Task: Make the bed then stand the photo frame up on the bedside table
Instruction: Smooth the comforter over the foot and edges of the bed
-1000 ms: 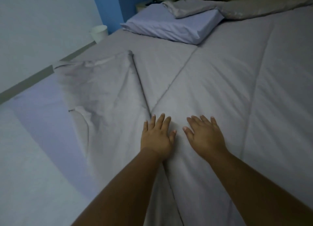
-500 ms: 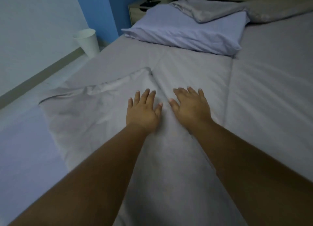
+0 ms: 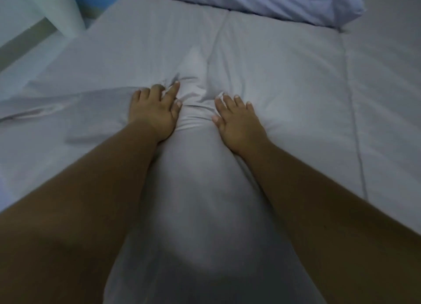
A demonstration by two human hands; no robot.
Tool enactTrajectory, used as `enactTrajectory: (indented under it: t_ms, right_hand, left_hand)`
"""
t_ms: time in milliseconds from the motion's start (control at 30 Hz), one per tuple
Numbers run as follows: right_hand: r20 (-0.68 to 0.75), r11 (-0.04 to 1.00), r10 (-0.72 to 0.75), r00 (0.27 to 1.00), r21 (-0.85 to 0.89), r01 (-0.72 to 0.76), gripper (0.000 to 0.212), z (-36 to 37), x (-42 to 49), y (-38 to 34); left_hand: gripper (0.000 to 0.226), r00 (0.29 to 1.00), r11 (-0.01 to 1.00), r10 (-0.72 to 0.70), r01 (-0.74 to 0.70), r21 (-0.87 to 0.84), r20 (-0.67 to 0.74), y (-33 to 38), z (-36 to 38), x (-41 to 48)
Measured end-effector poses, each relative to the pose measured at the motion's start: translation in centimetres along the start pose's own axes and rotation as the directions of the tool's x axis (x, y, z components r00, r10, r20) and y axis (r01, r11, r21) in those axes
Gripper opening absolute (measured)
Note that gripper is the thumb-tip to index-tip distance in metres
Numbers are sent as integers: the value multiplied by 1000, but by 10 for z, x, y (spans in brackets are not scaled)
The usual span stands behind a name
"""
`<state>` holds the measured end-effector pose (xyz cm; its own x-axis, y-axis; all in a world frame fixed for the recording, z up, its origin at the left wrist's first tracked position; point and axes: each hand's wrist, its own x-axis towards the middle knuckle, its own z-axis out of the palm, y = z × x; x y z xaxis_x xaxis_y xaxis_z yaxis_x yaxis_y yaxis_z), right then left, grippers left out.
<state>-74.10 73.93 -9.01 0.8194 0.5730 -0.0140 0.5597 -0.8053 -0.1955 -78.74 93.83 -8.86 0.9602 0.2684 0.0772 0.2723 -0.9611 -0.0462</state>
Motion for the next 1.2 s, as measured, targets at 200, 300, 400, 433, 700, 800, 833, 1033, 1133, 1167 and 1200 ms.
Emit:
enactTrajectory:
  t_ms: [200,300,400,433,700,800,833,1033,1133,1167,1200]
  right_hand:
    - [48,986,3,999,165,-10,46,-13,-15,-15]
    - [83,977,-28,996,212,10,46,-23,-40,-37]
    - [119,933,-30,992,360,-15,46,-26,-69,-69]
    - [123,907,-17,992,419,-37,46,-25,-77,-84]
    - [142,764,-119,983,645,-1,46,-17,-155,-239]
    - [165,728,-167,972,686,8,46,-18,-189,-294]
    - [170,714,-187,968,700,15,45,-18,-198,-310]
    - [205,667,-386,899,736,118,42,-2,-222,-386]
    - [217,643,-371,903,762,81,36,12,-213,-410]
    - [192,656,-342,920,750,87,34,18,-207,-417]
    - [151,690,-313,938,714,116,34,25,-199,-421]
  left_hand:
    - [47,994,991,103,-105,84,26,1,-26,-9]
    - [46,988,981,139,-147,127,72,-13,-41,-31]
    - [45,980,968,157,-177,178,118,-38,-59,-64]
    - [45,980,963,155,-179,201,127,-49,-66,-76]
    - [45,974,931,31,-110,348,224,-164,-132,-207]
    - [47,964,932,-23,-75,355,263,-202,-152,-260]
    - [48,961,935,-38,-62,348,273,-214,-157,-275]
    - [63,849,979,-148,52,198,507,-295,-142,-346]
    - [58,717,987,-152,75,141,681,-331,-111,-372]
    - [54,691,988,-151,87,126,707,-338,-100,-380]
    - [48,671,987,-162,116,113,724,-345,-89,-386]
